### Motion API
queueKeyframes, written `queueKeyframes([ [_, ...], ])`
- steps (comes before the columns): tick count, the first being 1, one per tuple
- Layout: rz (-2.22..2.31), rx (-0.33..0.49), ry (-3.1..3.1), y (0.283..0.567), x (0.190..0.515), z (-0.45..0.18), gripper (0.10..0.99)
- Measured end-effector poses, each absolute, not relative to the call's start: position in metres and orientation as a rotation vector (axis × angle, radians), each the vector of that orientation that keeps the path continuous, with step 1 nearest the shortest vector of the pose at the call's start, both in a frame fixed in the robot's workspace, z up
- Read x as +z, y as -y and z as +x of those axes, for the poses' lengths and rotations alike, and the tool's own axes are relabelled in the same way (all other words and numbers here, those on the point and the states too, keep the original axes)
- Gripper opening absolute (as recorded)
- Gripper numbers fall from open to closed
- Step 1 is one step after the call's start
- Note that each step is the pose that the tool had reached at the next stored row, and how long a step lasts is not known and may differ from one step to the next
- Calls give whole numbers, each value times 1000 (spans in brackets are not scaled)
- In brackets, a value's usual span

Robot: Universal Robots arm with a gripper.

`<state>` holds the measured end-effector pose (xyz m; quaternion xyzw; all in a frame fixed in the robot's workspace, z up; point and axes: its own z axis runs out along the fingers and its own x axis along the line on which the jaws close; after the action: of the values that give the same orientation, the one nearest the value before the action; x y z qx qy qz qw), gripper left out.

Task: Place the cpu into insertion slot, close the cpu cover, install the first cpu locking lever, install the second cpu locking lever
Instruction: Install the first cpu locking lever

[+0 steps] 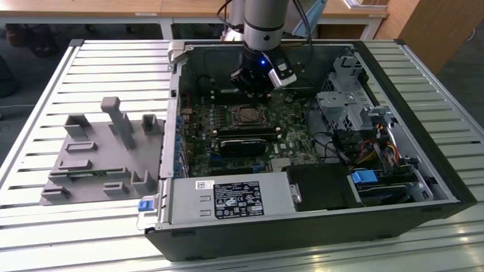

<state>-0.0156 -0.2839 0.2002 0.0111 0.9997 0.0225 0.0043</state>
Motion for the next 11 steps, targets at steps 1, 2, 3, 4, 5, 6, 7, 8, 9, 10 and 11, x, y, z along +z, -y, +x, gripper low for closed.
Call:
queueKeyframes([
  [1,35,67,-3132,284,200,-16,106],
  [2,35,63,-3132,284,200,-16,106],
  [3,35,60,-3132,283,200,-16,106],
  [4,35,56,-3132,283,199,-16,106],
  [5,35,54,-3132,283,199,-16,106],
  [6,35,51,-3132,283,199,-16,106],
  [7,35,49,-3132,283,199,-16,106],
  [8,34,48,-3132,283,199,-16,106],
  [9,35,48,-3132,283,199,-16,106],
  [10,35,48,-3132,283,199,-16,106],
  [11,35,48,-3132,283,199,-16,106],
])
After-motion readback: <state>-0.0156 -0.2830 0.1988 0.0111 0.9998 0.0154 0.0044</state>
